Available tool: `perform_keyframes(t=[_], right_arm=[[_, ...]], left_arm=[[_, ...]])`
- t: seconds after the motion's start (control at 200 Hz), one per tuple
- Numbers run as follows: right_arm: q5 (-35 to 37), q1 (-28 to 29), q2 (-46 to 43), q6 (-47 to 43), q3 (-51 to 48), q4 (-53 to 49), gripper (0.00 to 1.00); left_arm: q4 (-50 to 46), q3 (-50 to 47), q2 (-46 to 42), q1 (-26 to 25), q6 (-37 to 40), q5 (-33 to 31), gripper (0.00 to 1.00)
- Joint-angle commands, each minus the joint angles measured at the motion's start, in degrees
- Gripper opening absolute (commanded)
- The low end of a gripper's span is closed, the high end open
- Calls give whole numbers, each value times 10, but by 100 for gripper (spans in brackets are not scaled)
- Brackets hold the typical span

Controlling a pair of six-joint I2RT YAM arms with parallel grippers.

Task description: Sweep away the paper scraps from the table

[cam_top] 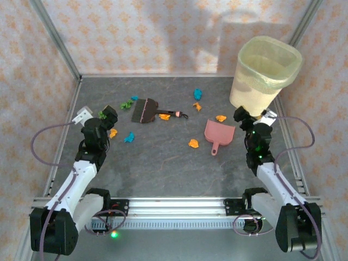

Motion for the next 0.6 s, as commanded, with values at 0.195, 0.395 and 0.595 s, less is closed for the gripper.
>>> perform_keyframes(t=[0.195, 0.395, 0.595], right_arm=[[-195, -9, 79, 67, 30, 53, 99], [-209, 40, 160, 27, 135, -114, 99], [-155, 134, 256, -49, 243, -283, 95]], left_arm=[[-101, 44, 32, -1, -117, 9, 100], [-102, 68, 76, -2, -133, 77, 100], [-111, 107, 127, -12, -120, 129, 100]])
